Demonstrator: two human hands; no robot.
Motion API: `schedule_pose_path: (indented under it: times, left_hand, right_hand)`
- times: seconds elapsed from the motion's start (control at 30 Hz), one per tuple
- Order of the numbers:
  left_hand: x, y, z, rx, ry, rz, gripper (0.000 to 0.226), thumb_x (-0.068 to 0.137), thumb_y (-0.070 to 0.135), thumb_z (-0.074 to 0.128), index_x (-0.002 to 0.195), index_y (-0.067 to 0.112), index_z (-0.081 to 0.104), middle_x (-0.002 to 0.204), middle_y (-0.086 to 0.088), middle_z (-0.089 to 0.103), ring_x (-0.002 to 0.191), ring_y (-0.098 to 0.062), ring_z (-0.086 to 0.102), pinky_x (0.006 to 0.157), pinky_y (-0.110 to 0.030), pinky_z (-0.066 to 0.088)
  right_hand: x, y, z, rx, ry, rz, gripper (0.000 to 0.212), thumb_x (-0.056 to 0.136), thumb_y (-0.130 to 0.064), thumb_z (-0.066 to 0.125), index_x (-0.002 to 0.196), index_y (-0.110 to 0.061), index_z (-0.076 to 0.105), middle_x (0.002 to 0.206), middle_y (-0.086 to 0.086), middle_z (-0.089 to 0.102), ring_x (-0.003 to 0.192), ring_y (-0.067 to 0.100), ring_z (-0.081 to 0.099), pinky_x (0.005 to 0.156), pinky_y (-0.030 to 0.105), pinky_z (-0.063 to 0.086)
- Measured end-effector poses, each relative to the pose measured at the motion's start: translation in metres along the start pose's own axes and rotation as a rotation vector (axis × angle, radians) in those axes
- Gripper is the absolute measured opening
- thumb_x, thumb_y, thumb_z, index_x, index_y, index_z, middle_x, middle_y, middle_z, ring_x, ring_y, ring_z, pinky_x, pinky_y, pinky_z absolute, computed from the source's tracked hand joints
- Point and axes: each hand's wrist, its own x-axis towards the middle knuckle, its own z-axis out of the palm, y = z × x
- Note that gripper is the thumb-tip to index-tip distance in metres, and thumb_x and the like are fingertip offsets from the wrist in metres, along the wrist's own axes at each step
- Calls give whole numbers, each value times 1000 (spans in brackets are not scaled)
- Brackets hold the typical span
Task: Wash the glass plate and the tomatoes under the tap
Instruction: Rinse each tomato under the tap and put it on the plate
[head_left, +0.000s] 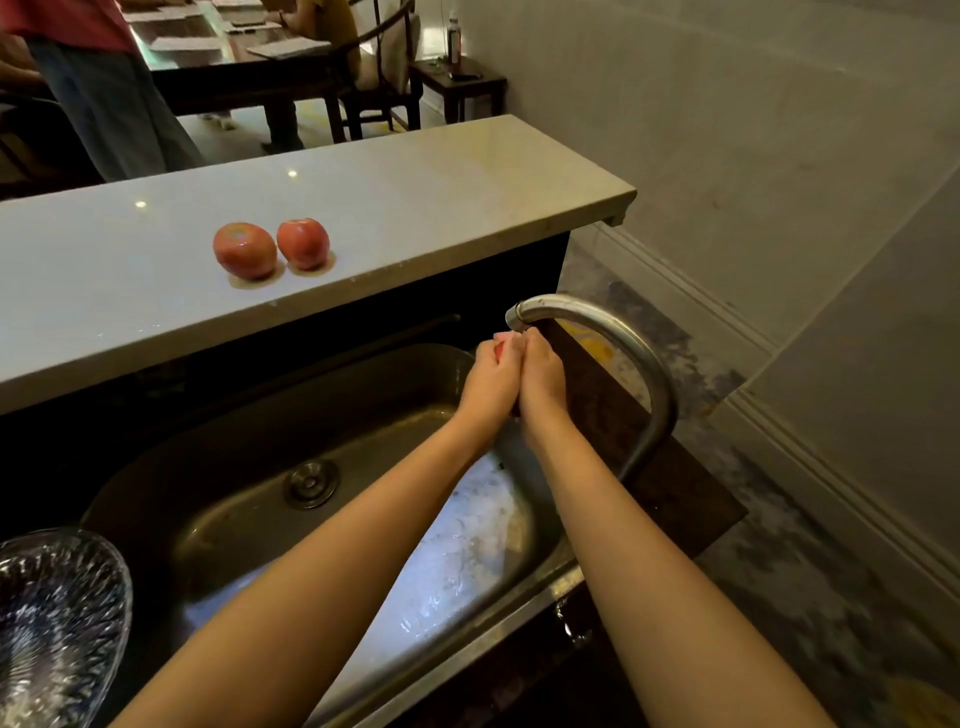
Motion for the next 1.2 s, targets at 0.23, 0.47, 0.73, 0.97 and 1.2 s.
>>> schedule_pose_path:
  times: [0.23,0.47,0.73,0.97,1.2]
  left_hand:
    - [6,10,-12,-226,-110,-188,47,96,51,30,76,23,62,60,0,60,57,-14,55,47,-22,45]
    - [-6,3,7,-313,-129,-182,29,96,34,42,109,16,60,104,-8,65,102,-20,60,85,-32,47]
    - [2,12,-11,-225,-42,-264,53,96,54,23,77,22,61,59,-3,52,46,-13,45,44,-23,35]
    - [-4,3,3,-112,-64,-156,50,98,45,30,118,8,57,107,-14,65,93,-17,62,64,-21,49]
    - [3,16,-11,-267,3,-311,53,98,50,20,98,13,58,66,-6,56,50,-13,51,45,-22,43]
  right_hand:
    - [-14,8,-6,-184,-71,-197,24,98,-37,36,107,-24,54,101,5,63,82,16,62,68,25,55]
    - [-5,5,-9,-58,51,64,46,97,-39,31,122,-10,58,119,15,63,111,29,58,99,44,45]
    - [-12,10,-14,-161,-204,-252,18,95,-39,41,104,-29,54,100,-2,62,90,15,61,63,21,51]
    - [-5,-8,-3,3,97,129,36,93,-24,38,88,-8,70,82,7,69,87,27,63,69,30,50]
    - [-14,11,-14,-192,-239,-156,29,96,-41,39,117,-21,43,100,-1,56,70,8,57,46,12,45]
